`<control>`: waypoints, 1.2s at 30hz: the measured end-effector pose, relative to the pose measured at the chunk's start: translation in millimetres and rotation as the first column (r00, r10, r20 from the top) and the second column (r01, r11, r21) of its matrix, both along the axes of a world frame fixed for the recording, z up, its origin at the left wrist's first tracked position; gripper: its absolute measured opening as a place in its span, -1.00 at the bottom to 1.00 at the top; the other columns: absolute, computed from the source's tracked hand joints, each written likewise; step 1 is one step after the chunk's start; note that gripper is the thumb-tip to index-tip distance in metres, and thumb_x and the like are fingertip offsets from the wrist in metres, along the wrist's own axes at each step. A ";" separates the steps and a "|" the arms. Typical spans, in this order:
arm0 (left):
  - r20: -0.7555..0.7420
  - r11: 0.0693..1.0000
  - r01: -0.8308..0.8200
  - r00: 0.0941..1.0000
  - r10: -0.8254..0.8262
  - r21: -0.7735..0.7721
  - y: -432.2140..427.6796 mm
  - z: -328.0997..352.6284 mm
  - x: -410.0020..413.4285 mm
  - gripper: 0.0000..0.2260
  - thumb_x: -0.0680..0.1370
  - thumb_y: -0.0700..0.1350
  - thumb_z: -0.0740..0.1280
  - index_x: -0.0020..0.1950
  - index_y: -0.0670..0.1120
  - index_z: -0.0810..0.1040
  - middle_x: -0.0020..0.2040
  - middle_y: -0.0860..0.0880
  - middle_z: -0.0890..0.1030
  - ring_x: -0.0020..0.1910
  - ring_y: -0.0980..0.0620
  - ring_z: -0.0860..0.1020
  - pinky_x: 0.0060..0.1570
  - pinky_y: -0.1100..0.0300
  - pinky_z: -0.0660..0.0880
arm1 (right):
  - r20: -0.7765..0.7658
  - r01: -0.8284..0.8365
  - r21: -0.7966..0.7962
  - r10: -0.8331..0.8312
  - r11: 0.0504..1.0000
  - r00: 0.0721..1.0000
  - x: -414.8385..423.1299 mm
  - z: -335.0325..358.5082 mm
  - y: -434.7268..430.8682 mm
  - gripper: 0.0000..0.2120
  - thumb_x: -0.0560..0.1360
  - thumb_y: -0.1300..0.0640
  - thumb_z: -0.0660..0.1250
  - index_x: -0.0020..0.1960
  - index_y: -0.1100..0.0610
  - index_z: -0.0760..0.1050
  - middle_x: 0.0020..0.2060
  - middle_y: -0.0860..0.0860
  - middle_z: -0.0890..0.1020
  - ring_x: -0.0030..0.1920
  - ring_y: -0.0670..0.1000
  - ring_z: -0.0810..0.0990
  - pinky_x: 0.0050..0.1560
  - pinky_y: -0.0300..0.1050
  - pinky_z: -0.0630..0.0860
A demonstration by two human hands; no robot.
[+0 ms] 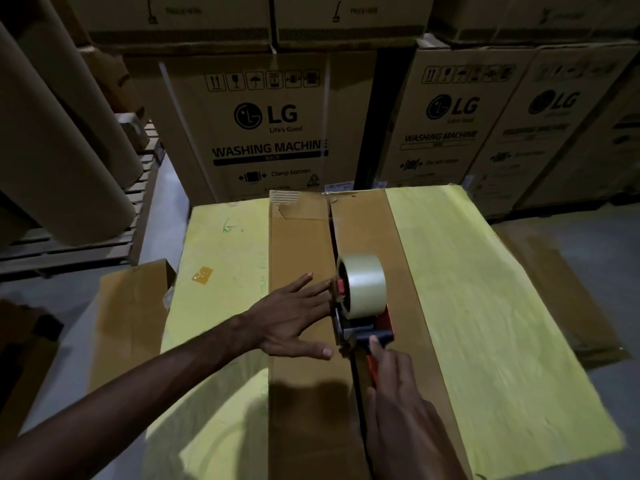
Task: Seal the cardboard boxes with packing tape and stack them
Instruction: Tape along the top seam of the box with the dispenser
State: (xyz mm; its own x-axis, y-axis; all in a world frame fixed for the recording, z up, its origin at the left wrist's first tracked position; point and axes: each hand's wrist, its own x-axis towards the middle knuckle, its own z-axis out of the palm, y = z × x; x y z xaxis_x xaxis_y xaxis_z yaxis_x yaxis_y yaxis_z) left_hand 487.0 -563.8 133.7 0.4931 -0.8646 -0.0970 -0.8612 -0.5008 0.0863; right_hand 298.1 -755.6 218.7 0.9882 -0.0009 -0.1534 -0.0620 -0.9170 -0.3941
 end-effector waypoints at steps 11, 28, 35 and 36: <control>0.063 0.999 0.019 0.998 -0.021 0.036 -2.5 -2.6 2.9 -0.12 0.56 0.55 0.02 0.71 0.07 -0.06 0.70 0.08 -0.06 0.67 0.03 -0.25 0.62 -0.14 -0.23 | 0.220 0.060 0.099 -0.080 0.993 0.972 -66.0 -21.3 -10.2 0.00 0.21 0.22 0.61 0.52 -0.12 0.22 0.04 -0.11 0.46 -0.27 -0.11 0.54 -0.26 -0.42 0.51; 0.000 0.996 -0.045 0.999 0.045 -0.074 -29.1 -11.8 -9.7 -0.31 0.59 0.39 0.07 0.67 0.14 0.17 0.69 0.13 0.03 0.68 0.07 -0.15 0.61 -0.23 -0.20 | 0.057 0.141 0.210 -0.156 0.967 0.986 -72.2 -4.1 -15.9 -0.21 0.27 0.23 0.59 0.39 -0.19 0.41 0.08 -0.27 0.48 -0.07 -0.26 0.49 -0.30 -0.58 0.41; -0.088 0.985 0.113 0.988 -0.125 -0.131 -32.7 -12.1 -12.9 -0.23 0.59 0.45 0.09 0.68 0.03 0.16 0.66 0.06 0.10 0.68 0.07 -0.08 0.64 -0.10 -0.11 | 0.087 0.160 0.232 -0.184 0.960 0.979 -92.4 -2.7 -29.0 -0.38 0.61 -0.06 0.17 0.43 -0.56 -0.08 0.31 -0.47 0.24 0.22 -0.50 0.34 -0.01 -0.62 0.35; -0.081 0.989 0.119 0.989 -0.127 -0.092 -32.4 -11.4 -13.3 -0.20 0.57 0.49 0.07 0.67 0.03 0.20 0.66 0.05 0.16 0.68 0.08 -0.09 0.64 -0.10 -0.11 | 0.073 0.153 0.255 -0.177 0.955 0.982 -93.4 -0.5 -29.4 -0.41 0.62 -0.10 0.14 0.42 -0.58 -0.10 0.33 -0.47 0.25 0.22 -0.45 0.39 -0.02 -0.56 0.39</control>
